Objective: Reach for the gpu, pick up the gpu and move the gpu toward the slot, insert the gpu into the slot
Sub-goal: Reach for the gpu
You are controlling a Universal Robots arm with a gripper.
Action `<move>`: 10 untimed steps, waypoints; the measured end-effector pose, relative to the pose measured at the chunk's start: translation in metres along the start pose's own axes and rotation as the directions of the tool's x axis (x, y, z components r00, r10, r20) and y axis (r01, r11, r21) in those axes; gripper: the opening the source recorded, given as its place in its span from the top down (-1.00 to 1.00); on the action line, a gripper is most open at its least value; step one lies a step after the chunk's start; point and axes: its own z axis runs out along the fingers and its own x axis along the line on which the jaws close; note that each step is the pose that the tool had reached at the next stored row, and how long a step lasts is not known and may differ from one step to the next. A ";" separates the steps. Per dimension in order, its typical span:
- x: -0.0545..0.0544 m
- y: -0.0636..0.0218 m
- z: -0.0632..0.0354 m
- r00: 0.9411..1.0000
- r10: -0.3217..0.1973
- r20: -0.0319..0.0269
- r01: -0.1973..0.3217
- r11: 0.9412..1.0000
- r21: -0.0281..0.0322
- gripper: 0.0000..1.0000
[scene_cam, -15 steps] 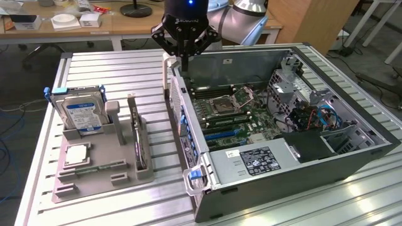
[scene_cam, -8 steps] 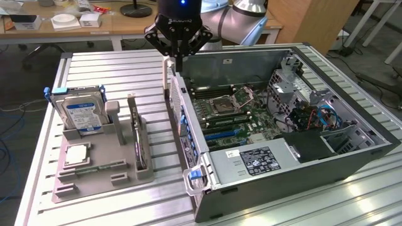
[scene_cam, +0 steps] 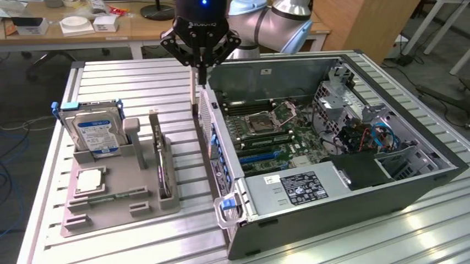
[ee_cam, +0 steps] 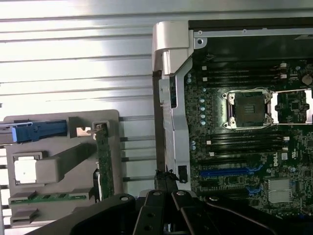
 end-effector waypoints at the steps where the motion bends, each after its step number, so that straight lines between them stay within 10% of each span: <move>1: 0.001 -0.0001 0.0000 1.000 0.000 0.000 0.000 1.000 0.000 0.80; 10: 0.015 -0.0012 -0.0003 1.000 0.000 0.000 0.000 1.000 0.000 0.80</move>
